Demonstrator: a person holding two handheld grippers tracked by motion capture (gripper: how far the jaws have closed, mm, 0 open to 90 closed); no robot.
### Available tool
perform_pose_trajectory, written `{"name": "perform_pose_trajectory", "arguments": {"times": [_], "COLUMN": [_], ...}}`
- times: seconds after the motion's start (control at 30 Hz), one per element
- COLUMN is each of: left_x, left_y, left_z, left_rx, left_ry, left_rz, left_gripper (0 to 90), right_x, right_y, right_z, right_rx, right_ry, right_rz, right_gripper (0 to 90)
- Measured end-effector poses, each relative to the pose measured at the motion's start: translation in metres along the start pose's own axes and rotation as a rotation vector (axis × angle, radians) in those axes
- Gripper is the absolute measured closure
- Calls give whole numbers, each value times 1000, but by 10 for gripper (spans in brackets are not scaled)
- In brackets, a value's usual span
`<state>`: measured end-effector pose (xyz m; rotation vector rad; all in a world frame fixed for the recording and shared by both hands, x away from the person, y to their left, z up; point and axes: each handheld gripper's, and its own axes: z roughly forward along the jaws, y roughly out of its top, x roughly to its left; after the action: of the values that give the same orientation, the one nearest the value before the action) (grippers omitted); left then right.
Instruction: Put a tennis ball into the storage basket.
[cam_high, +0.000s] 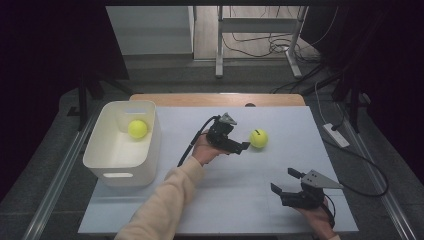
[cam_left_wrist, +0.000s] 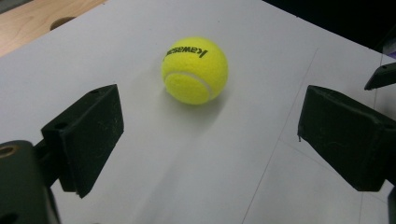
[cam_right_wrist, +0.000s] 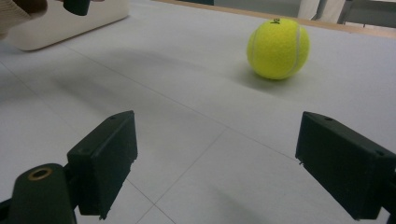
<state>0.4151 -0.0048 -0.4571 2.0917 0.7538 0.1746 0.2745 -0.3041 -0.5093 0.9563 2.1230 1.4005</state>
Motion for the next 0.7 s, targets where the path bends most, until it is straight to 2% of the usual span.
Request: {"name": "perform_pose_trajectory", "arguments": {"times": [0.7], "left_x": [2], "left_y": [9], "left_z": [23], "left_rx": [39], "left_ry": [-6], "left_rz": [-6], "left_gripper": [68], "right_x": [-1], "right_y": [0], "right_z": [0], "right_rx": [-1], "right_ry": [2], "right_rz": [11], "right_gripper": [129]}}
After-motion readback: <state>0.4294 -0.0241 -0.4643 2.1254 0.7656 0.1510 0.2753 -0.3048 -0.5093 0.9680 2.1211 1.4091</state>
